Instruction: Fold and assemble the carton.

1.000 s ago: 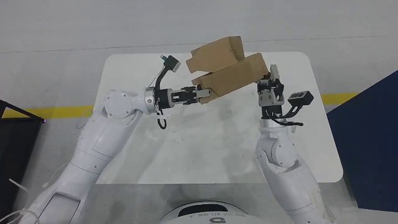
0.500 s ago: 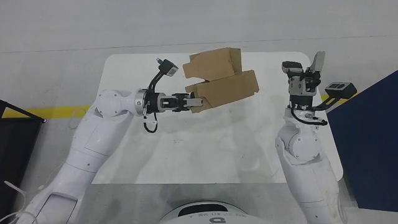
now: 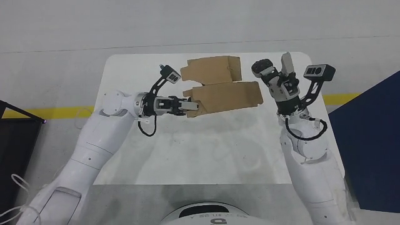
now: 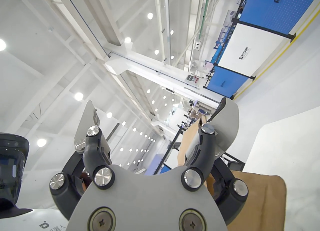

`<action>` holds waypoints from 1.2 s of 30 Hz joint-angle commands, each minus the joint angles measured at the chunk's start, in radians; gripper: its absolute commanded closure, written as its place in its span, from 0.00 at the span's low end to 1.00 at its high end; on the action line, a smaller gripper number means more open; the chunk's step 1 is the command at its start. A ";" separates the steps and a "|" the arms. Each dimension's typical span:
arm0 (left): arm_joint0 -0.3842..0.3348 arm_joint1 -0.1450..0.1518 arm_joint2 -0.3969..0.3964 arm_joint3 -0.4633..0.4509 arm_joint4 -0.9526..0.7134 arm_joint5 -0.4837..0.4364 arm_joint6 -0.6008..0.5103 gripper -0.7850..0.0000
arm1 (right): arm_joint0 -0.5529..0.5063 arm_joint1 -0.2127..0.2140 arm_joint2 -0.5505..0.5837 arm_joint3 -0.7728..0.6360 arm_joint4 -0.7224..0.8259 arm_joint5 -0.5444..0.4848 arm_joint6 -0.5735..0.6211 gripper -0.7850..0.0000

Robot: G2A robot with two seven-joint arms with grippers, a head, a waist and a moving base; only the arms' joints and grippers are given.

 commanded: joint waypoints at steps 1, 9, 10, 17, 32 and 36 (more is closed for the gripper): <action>-0.003 -0.001 0.004 0.004 0.002 0.006 -0.006 1.00 | 0.006 0.002 -0.004 0.006 0.018 -0.002 0.040 0.06; -0.020 0.000 0.016 -0.008 0.033 0.028 -0.028 1.00 | 0.042 0.011 -0.017 0.064 0.039 0.023 0.200 0.09; -0.022 0.001 0.016 -0.009 0.037 0.028 -0.028 1.00 | 0.047 0.012 -0.016 0.069 0.041 0.027 0.213 0.09; -0.025 0.008 0.012 -0.018 0.059 0.035 -0.035 1.00 | 0.048 0.029 0.026 0.079 0.100 0.072 0.385 0.07; -0.038 0.019 0.038 -0.037 0.084 0.058 -0.058 1.00 | 0.092 0.054 0.045 0.131 0.253 0.205 0.667 0.42; -0.045 0.026 0.042 -0.039 0.112 0.067 -0.067 1.00 | 0.101 0.062 0.050 0.139 0.208 0.204 0.702 0.45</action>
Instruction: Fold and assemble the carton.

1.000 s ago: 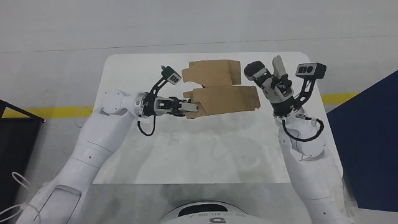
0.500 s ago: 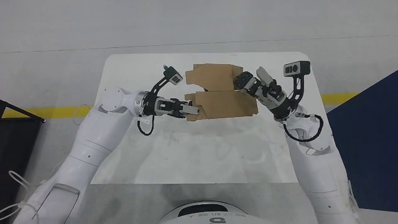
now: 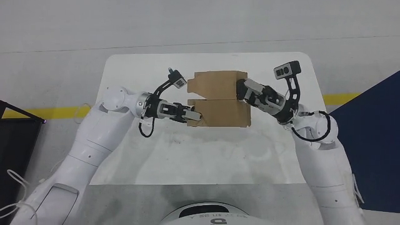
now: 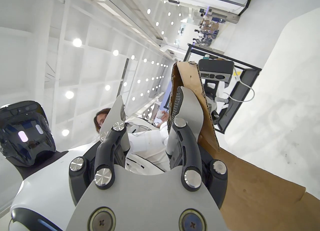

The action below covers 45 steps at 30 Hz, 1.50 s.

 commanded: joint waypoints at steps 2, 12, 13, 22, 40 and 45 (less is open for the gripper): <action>-0.002 0.004 0.003 -0.004 0.010 0.002 -0.002 1.00 | 0.007 0.005 0.003 0.003 -0.031 -0.002 0.017 0.47; -0.014 0.017 0.030 -0.013 0.045 0.007 -0.007 1.00 | 0.032 0.023 -0.004 0.005 -0.143 -0.008 0.094 0.45; -0.016 0.018 0.033 -0.013 0.046 0.006 -0.006 1.00 | 0.035 0.025 -0.004 0.006 -0.145 -0.004 0.094 0.47; -0.026 0.028 0.054 -0.011 0.054 -0.001 0.001 1.00 | 0.061 0.033 -0.034 0.027 -0.167 0.028 0.083 1.00; 0.051 0.076 -0.071 0.017 0.000 -0.066 0.066 0.00 | 0.025 0.011 -0.041 0.042 -0.471 -0.123 -0.665 1.00; 0.051 0.069 -0.053 0.025 0.035 -0.073 0.121 0.00 | 0.025 0.011 -0.041 0.042 -0.471 -0.123 -0.665 1.00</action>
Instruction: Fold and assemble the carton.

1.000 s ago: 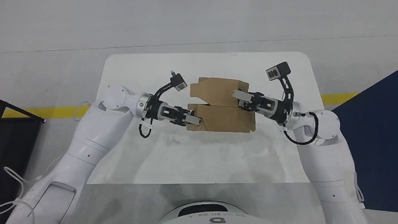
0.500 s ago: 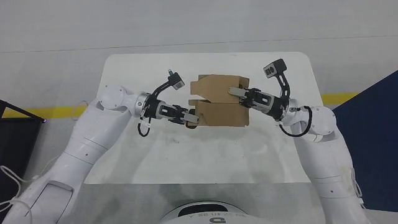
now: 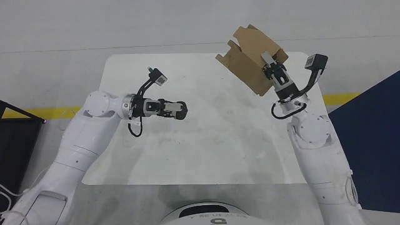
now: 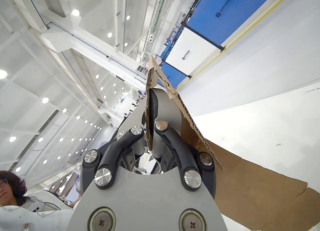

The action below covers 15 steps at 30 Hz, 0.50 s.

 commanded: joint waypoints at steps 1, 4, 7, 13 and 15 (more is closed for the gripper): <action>-0.010 -0.005 0.016 -0.002 0.036 0.021 0.048 0.00 | 0.000 0.000 0.000 0.000 0.026 0.000 0.048 1.00; -0.022 -0.012 0.037 -0.012 0.085 0.046 0.110 0.00 | 0.000 0.000 0.000 0.000 0.026 0.000 0.048 1.00; -0.032 -0.021 0.063 -0.029 0.121 0.063 0.166 0.00 | -0.011 -0.005 -0.019 -0.031 0.059 0.001 0.012 1.00; -0.064 -0.041 0.110 -0.043 0.178 0.088 0.263 0.00 | -0.031 -0.017 -0.093 -0.059 0.051 -0.034 -0.040 1.00; -0.077 -0.047 0.120 -0.042 0.190 0.094 0.285 0.00 | -0.034 -0.019 -0.113 -0.059 0.053 -0.044 -0.046 1.00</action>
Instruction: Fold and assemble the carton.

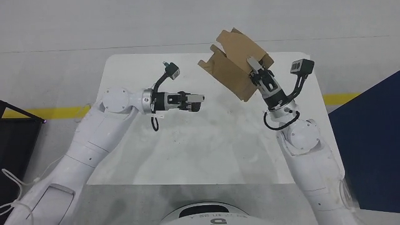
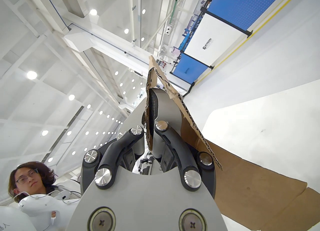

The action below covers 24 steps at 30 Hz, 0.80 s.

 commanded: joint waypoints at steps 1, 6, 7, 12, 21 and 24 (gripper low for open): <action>-0.013 -0.005 0.008 0.003 0.015 0.006 0.025 0.00 | -0.003 -0.002 -0.017 0.003 0.001 -0.006 -0.005 1.00; -0.037 -0.013 0.019 0.012 0.074 0.051 0.082 0.00 | -0.010 -0.004 -0.038 0.007 0.007 0.000 0.014 1.00; -0.040 -0.013 0.020 0.011 0.093 0.065 0.095 0.00 | -0.011 -0.004 -0.039 0.006 0.006 0.002 0.019 1.00; -0.048 -0.014 0.025 -0.005 0.179 0.146 0.155 0.00 | -0.019 -0.002 -0.037 -0.001 0.023 0.017 0.046 1.00; -0.070 -0.013 0.007 -0.015 0.272 0.259 0.222 0.00 | -0.024 0.004 -0.028 -0.012 0.043 0.058 0.138 1.00; -0.079 -0.013 -0.002 -0.016 0.289 0.276 0.226 0.00 | -0.025 0.008 -0.020 -0.012 0.042 0.071 0.168 1.00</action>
